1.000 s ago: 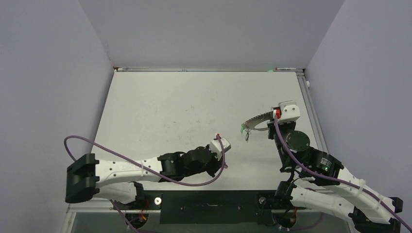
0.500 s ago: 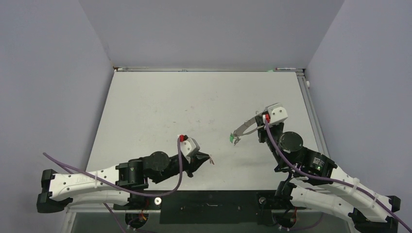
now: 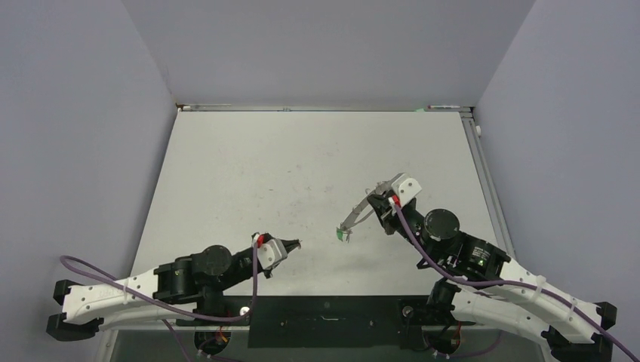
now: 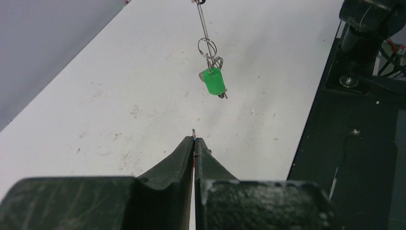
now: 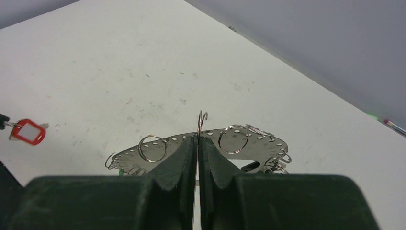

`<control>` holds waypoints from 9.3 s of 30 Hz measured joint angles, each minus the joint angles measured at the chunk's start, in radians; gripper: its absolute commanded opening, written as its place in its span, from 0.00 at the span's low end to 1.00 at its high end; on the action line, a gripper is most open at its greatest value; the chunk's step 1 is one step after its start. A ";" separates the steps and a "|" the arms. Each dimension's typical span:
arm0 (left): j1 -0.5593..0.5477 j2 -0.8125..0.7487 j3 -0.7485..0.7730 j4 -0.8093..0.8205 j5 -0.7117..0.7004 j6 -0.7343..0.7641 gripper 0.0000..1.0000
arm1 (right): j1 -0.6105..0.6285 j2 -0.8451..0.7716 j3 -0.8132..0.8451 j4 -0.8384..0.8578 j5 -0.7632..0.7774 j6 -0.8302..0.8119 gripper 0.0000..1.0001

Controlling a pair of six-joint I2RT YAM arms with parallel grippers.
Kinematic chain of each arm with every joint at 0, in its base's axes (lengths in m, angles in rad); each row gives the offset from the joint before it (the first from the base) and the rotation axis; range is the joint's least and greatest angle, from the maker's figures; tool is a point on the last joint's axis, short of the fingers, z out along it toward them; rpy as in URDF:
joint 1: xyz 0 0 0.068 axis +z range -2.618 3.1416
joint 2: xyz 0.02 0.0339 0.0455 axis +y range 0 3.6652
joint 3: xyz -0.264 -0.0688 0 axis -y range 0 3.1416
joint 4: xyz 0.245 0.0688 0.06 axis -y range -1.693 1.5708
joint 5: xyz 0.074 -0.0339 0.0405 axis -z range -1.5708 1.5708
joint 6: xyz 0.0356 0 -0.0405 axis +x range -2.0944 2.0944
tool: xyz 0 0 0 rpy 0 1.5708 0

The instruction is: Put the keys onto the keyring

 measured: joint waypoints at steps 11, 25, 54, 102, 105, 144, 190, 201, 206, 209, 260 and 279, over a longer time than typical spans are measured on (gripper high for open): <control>0.211 -0.116 -0.117 0.031 0.177 0.073 0.00 | 0.005 -0.005 -0.153 0.179 -0.152 -0.012 0.05; 0.285 0.013 -0.021 -0.014 0.400 0.034 0.00 | 0.121 0.040 -0.154 0.217 -0.355 -0.055 0.05; 0.289 -0.004 -0.020 -0.111 0.584 0.410 0.00 | 0.367 0.182 -0.241 0.291 -0.397 -0.325 0.05; 0.282 -0.048 -0.040 -0.130 0.712 0.596 0.00 | 0.367 0.307 -0.205 0.278 -0.345 -0.425 0.05; 0.282 -0.047 -0.050 -0.127 0.712 0.594 0.00 | 0.367 0.307 -0.205 0.278 -0.351 -0.425 0.05; 0.282 -0.039 -0.073 -0.098 0.783 0.552 0.00 | 0.342 0.319 -0.192 0.272 -0.380 -0.421 0.05; 0.281 -0.042 -0.077 -0.105 0.803 0.551 0.00 | 0.342 0.289 -0.164 0.217 -0.380 -0.391 0.05; 0.281 -0.048 -0.079 -0.105 0.799 0.546 0.00 | 0.342 0.270 -0.164 0.217 -0.381 -0.391 0.05; 0.281 -0.055 -0.085 -0.105 0.797 0.542 0.00 | 0.342 0.249 -0.164 0.221 -0.385 -0.391 0.05; 0.280 -0.055 -0.091 -0.106 0.797 0.540 0.00 | 0.342 0.235 -0.164 0.226 -0.385 -0.391 0.05; 0.635 -0.091 -0.191 0.583 1.171 -0.283 0.29 | 0.340 0.132 -0.340 0.700 -0.396 -0.217 0.05; 0.611 -0.064 -0.191 0.566 1.140 -0.262 0.17 | 0.340 0.135 -0.340 0.727 -0.438 -0.214 0.05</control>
